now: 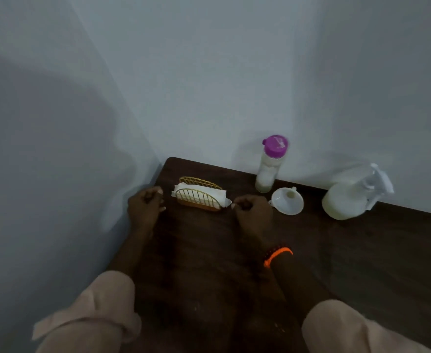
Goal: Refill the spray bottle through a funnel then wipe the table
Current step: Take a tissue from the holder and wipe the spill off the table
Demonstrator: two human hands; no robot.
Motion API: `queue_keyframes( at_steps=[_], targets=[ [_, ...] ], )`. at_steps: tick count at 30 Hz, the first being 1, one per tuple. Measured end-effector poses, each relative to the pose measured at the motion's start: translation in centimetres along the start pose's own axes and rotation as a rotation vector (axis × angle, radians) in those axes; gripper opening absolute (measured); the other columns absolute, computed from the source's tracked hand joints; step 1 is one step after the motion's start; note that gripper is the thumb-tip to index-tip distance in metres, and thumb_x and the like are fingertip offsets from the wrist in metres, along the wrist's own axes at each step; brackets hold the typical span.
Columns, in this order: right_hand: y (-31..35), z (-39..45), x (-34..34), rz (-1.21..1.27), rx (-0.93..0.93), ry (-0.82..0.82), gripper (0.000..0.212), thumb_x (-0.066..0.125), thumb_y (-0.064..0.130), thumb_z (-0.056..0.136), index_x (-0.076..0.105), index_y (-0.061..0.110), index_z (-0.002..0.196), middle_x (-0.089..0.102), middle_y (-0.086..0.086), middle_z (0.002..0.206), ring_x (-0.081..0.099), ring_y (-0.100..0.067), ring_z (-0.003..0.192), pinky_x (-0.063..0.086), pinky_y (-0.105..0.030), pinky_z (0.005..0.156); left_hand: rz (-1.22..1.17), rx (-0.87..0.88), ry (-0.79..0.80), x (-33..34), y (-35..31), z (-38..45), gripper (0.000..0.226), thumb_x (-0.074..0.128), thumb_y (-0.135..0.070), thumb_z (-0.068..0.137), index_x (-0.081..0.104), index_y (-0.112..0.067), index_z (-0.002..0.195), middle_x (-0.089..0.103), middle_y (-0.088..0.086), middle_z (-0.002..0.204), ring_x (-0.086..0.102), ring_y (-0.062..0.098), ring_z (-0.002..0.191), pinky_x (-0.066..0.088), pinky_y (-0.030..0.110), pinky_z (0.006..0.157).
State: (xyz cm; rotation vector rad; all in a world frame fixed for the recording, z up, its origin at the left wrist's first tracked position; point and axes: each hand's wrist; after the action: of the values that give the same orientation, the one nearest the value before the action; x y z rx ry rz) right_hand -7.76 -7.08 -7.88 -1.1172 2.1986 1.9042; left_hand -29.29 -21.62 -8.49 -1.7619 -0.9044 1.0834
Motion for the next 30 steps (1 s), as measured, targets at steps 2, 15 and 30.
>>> queue_keyframes(
  at_steps=[2, 15, 30],
  targets=[
    [0.1, 1.4, 0.7, -0.006, -0.018, -0.007, 0.019, 0.074, 0.013, 0.087, 0.076, 0.017, 0.106, 0.074, 0.0, 0.11, 0.068, -0.011, 0.102, 0.058, -0.034, 0.094, 0.063, 0.044, 0.063, 0.4, -0.3, 1.9, 0.02, 0.07, -0.015, 0.093, 0.074, -0.01, 0.112, 0.075, 0.013, 0.104, 0.071, 0.024, 0.087, 0.063, 0.042, 0.078],
    [-0.3, 5.8, 3.0, -0.122, -0.073, 0.098, 0.03, 0.073, 0.02, 0.09, 0.071, 0.01, 0.119, 0.068, -0.008, 0.125, 0.065, -0.016, 0.111, 0.05, -0.02, 0.087, 0.511, 0.452, 0.353, 1.8, -1.0, 5.7, 0.024, 0.082, -0.017, 0.081, 0.079, -0.006, 0.102, 0.077, 0.009, 0.1, 0.073, 0.019, 0.084, 0.061, 0.033, 0.078],
    [0.8, 4.6, 2.6, -0.135, -0.146, 0.089, 0.01, 0.071, 0.015, 0.091, 0.076, 0.015, 0.099, 0.073, -0.003, 0.107, 0.065, -0.008, 0.091, 0.046, -0.01, 0.068, 0.515, 0.662, 0.339, 0.3, -2.4, 4.3, 0.011, 0.079, -0.011, 0.083, 0.079, -0.005, 0.092, 0.073, 0.008, 0.094, 0.067, 0.016, 0.085, 0.05, 0.013, 0.078]
  ],
)
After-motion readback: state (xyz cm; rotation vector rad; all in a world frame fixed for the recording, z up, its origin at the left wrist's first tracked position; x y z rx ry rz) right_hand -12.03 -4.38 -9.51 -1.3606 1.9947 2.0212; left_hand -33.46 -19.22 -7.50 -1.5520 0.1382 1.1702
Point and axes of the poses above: each hand's wrist, its own z-axis towards the middle knuckle, its own x-axis out of the palm, y = z × x
